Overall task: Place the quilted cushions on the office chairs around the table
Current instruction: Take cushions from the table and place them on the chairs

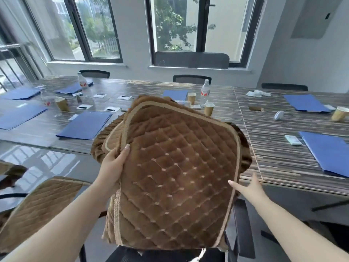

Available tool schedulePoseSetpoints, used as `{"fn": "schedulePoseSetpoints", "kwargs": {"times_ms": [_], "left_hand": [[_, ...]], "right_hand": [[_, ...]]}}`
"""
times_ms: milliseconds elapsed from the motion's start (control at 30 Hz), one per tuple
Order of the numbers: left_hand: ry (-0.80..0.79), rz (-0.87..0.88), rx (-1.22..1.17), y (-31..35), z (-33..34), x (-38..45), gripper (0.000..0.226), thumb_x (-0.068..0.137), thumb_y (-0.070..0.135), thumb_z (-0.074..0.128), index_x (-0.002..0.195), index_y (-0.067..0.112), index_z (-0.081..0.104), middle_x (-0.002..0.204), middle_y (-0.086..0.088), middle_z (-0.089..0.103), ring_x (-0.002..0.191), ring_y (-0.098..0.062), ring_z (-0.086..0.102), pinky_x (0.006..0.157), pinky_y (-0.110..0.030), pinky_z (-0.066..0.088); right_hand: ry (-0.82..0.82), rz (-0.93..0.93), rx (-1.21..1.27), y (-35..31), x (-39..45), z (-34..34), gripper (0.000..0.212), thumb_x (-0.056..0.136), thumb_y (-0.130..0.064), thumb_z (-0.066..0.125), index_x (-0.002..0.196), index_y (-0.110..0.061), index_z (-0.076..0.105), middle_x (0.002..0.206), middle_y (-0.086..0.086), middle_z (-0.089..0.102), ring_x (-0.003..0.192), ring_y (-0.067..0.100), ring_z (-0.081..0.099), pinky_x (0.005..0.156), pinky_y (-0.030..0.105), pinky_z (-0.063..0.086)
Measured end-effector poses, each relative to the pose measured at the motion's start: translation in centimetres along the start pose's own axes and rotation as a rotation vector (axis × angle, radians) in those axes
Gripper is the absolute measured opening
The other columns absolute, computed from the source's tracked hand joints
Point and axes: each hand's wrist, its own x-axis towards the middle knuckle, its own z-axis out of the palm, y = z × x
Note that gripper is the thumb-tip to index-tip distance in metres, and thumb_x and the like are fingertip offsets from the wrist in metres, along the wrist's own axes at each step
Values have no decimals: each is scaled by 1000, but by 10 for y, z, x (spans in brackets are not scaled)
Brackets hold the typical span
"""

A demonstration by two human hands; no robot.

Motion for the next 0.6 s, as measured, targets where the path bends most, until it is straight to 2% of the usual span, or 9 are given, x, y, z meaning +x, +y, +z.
{"fn": "schedulePoseSetpoints", "kwargs": {"times_ms": [100,167,267,333,400,467,600], "left_hand": [[-12,-89,-164,-4,-7,4,35,88,43,61,114,19,66,101,-8,76,88,-22,74,68,-34,61],[-6,-118,-194,-8,-10,6,41,89,44,60,121,18,63,106,-8,75,94,-22,73,71,-35,60],[53,-144,-180,-14,-17,10,41,88,45,61,119,18,63,107,-9,74,95,-25,72,77,-39,59],[111,-181,-125,-20,-25,13,38,86,45,64,111,17,63,103,-12,74,90,-28,72,76,-42,58],[156,-243,-24,-33,-32,15,44,84,47,67,111,14,61,101,-14,71,88,-31,70,72,-42,57],[193,-307,87,-53,-39,15,49,83,47,68,112,8,60,98,-16,69,85,-33,68,71,-42,57],[202,-430,281,-98,-52,12,64,79,53,69,118,3,60,105,-18,67,91,-37,66,84,-50,55]], "right_hand": [[-196,131,230,20,6,12,127,43,-67,83,148,-25,26,146,2,45,128,28,49,106,46,41],[-248,143,381,20,8,15,111,46,-66,82,140,-25,41,133,1,58,113,25,59,96,41,47],[-164,86,381,11,-2,9,75,63,-65,73,121,-20,58,116,1,65,100,24,63,92,39,49],[-91,41,354,11,-9,5,47,79,-59,63,109,-22,60,105,1,65,92,23,61,84,36,48],[-77,29,327,18,-15,6,40,83,-54,61,106,-22,65,101,1,68,89,22,64,80,37,51],[-70,41,303,29,-23,11,36,84,-48,63,105,-20,68,99,4,71,90,25,66,86,40,53],[-61,147,276,62,-42,24,27,81,-45,67,92,-21,71,93,4,74,88,27,68,91,43,52]]}}
